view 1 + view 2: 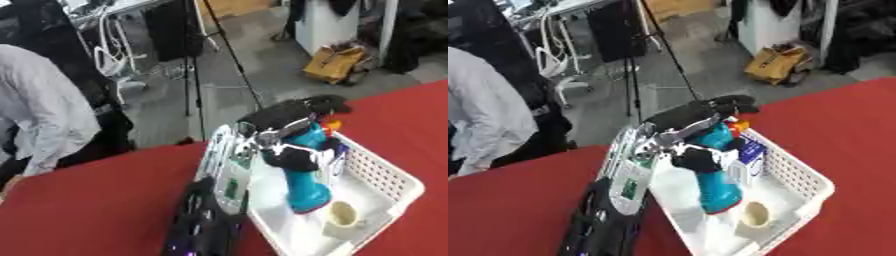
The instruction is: Pick up objects on the table and place them in the box.
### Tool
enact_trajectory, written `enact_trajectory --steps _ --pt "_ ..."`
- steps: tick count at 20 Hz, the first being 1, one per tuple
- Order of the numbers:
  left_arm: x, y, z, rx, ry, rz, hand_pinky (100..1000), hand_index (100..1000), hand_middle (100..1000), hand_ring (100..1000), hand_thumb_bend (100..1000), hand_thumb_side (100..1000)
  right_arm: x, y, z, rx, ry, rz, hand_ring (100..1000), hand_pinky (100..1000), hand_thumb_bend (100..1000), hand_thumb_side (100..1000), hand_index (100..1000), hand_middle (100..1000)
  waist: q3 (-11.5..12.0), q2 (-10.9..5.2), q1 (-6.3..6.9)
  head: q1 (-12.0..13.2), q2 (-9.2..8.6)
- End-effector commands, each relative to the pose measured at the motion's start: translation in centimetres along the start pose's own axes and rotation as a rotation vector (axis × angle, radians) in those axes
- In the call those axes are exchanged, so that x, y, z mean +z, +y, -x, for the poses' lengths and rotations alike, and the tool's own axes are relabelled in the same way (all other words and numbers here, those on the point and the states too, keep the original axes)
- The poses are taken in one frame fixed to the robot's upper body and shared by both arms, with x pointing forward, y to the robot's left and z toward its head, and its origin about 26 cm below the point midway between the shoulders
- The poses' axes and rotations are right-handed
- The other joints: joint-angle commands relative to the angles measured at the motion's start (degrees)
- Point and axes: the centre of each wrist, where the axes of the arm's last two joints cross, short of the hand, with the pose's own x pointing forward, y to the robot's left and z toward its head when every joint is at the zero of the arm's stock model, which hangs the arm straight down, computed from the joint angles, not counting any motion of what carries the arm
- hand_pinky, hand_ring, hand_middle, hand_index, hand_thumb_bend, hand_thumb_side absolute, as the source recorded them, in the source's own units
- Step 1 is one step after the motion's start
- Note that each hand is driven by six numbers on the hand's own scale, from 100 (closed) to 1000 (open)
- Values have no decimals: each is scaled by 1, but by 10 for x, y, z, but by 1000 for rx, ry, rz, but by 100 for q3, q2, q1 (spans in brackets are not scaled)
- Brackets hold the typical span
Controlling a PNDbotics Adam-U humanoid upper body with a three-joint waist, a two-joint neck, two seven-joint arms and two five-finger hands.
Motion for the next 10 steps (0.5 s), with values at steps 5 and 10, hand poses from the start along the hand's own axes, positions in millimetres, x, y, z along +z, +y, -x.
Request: enact_trajectory --steps 5,10 --pt "4 12 -3 -185 -215 138 1000 1000 1000 1000 100 549 -11 1 -2 -26 -36 32 539 702 100 325 401 404 -13 -40 -141 -5 -96" --pt "9 22 -6 -222 -261 35 1000 1000 1000 1000 100 433 -11 1 -2 -30 -38 31 539 701 100 328 401 405 -11 -15 -141 -21 -87"
